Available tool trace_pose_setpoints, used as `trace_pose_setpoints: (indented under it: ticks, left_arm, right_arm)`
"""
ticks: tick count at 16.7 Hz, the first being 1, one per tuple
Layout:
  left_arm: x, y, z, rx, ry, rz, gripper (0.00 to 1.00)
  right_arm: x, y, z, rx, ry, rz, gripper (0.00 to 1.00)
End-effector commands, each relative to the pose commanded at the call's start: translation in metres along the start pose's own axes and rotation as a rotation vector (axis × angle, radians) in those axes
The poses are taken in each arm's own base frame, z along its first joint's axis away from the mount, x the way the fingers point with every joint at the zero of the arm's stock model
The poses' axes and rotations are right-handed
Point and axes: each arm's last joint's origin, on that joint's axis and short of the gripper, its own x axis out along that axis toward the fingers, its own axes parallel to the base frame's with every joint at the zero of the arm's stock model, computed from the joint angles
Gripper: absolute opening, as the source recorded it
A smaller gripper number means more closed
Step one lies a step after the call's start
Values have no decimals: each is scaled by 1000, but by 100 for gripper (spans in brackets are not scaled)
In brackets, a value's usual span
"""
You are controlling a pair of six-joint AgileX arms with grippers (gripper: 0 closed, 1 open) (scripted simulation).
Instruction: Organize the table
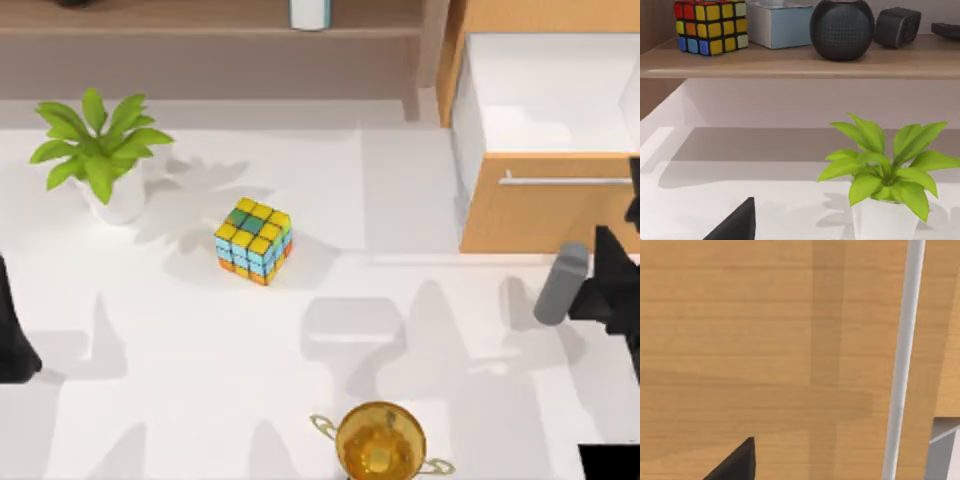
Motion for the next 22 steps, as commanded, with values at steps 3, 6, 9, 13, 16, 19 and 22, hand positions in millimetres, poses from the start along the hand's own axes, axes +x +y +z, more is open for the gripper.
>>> trace_pose_setpoints:
  ticks: [3,6,9,13,16,19,22]
  left_arm:
    - [0,0,0,0,0,0,100]
    - [0,0,0,0,0,0,100]
    - [0,0,0,0,0,0,100]
    - [0,0,0,0,0,0,100]
    - [0,0,0,0,0,0,100]
    - [0,0,0,0,0,0,100]
    - [0,0,0,0,0,0,100]
  right_arm:
    - [8,-1,-1,2,6,-8,100]
    - [21,-1,-1,2,6,-8,100]
    - [26,-1,-1,2,6,-7,100]
    - [26,-1,-1,2,6,-7,85]
    - [26,-1,-1,2,6,-7,62]
    - [26,-1,-1,2,6,-7,40]
    - [26,-1,-1,2,6,-7,17]
